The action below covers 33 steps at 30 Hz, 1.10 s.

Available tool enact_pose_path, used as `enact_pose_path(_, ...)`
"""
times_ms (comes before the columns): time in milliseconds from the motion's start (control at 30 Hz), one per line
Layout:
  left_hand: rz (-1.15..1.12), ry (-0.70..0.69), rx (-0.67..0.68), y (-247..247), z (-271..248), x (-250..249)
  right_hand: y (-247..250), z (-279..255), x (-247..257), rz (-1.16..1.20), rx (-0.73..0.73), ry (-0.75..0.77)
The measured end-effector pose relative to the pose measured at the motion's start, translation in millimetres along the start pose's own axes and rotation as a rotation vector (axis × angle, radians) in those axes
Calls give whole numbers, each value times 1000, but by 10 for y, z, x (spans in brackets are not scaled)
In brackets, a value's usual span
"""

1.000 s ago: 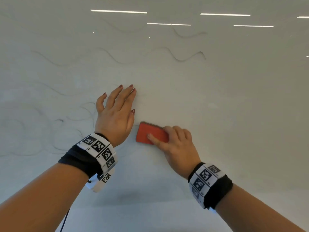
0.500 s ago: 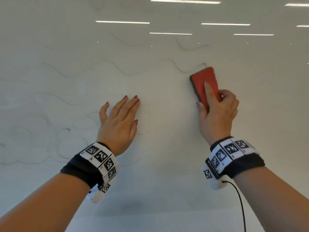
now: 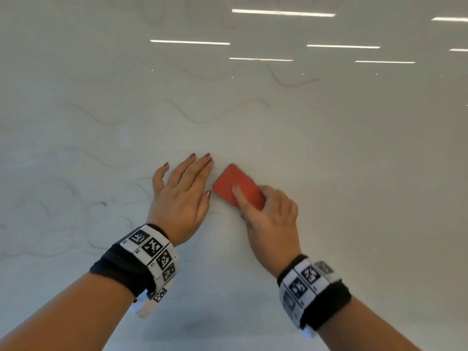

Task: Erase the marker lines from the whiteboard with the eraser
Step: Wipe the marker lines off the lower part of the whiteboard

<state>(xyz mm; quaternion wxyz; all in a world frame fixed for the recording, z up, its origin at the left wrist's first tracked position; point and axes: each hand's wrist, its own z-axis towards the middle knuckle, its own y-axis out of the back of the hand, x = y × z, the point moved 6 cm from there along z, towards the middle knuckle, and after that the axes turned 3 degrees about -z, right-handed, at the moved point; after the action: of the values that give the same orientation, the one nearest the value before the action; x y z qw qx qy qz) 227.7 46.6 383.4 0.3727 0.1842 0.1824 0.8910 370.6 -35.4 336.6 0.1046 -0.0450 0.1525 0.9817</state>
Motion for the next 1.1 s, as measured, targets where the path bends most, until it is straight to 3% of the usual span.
enact_pose_path(100,-5,8,2,4,-6,-2,-44,-404,-142,-10,22,52)
enact_pose_path(167,-5,19,12,-6,-7,2,38,-420,-333,0,-8,-11)
enact_pose_path(433,5,35,34,3,75,-21,484,508,-1052,106,-214,-439)
enact_pose_path(600,23,30,26,55,153,18,593,979,-1140,102,-294,-508)
enact_pose_path(733,28,48,16,77,197,61,580,1145,-1000,78,-253,-440)
enact_pose_path(867,23,56,8,77,193,61,524,1075,-690,26,-162,-223)
enact_pose_path(1100,11,83,-17,62,183,42,92,72,-210,-66,11,262)
